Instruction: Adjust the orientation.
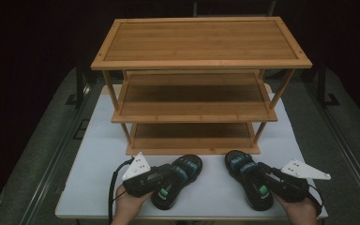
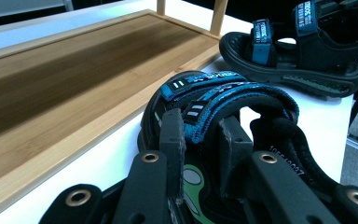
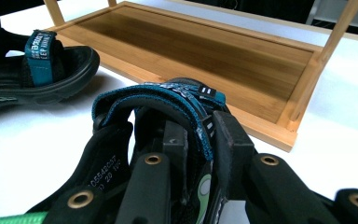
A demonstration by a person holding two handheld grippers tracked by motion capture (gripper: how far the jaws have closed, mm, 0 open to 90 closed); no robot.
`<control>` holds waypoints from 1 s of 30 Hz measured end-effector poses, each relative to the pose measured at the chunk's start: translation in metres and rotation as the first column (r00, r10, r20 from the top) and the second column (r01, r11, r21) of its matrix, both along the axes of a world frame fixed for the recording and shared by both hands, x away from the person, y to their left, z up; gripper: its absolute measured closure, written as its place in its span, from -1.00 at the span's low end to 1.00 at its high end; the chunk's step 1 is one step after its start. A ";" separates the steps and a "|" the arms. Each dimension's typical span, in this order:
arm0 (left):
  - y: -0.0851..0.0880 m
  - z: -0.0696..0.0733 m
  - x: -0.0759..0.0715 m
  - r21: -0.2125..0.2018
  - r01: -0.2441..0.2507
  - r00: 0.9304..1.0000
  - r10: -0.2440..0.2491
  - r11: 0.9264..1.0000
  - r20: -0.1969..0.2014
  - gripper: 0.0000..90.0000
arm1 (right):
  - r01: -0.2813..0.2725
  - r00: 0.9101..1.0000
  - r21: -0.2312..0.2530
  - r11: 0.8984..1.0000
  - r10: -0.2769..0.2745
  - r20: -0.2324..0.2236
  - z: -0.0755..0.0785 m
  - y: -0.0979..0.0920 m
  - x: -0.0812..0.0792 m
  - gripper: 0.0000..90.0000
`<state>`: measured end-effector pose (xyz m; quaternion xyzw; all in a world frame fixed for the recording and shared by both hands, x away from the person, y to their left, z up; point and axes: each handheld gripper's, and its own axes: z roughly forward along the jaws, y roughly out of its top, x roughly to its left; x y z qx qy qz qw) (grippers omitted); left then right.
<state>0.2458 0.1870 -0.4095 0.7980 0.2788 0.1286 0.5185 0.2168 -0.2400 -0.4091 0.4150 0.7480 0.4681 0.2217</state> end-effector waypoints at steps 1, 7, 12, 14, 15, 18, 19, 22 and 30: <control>0.000 0.001 0.000 -0.002 -0.005 1.000 0.005 1.000 0.001 0.66 | 0.003 1.000 0.004 1.000 -0.003 -0.001 0.000 0.001 0.000 0.67; 0.002 0.002 0.000 -0.015 -0.014 1.000 0.014 1.000 0.010 0.66 | -0.003 1.000 0.009 1.000 0.003 0.009 0.002 0.004 -0.001 0.66; 0.003 0.004 0.000 -0.020 -0.024 1.000 0.024 1.000 0.015 0.66 | -0.006 1.000 0.016 1.000 0.005 0.018 0.003 0.008 -0.002 0.66; 0.003 0.004 0.000 -0.023 -0.028 0.999 0.028 0.999 0.018 0.66 | -0.010 1.000 0.017 1.000 0.010 0.025 0.004 0.010 -0.002 0.66; 0.003 0.004 0.000 -0.022 -0.030 0.999 0.031 0.999 0.020 0.66 | -0.011 1.000 0.019 1.000 0.011 0.026 0.004 0.011 -0.002 0.66; 0.002 0.005 0.000 -0.022 -0.038 0.999 0.038 0.999 0.025 0.66 | -0.004 1.000 0.025 1.000 0.003 0.031 0.004 0.014 -0.001 0.65; 0.002 0.004 0.000 -0.021 -0.039 0.999 0.040 0.999 0.024 0.66 | -0.004 0.999 0.027 1.000 0.003 0.032 0.005 0.016 -0.001 0.65; 0.001 0.004 0.000 -0.017 -0.046 0.999 0.047 0.999 0.028 0.66 | -0.005 0.999 0.028 1.000 0.004 0.043 0.005 0.020 0.000 0.65; 0.001 0.006 0.002 -0.025 -0.068 0.997 0.069 0.997 0.046 0.66 | -0.009 0.999 0.028 1.000 0.007 0.052 0.007 0.028 0.002 0.65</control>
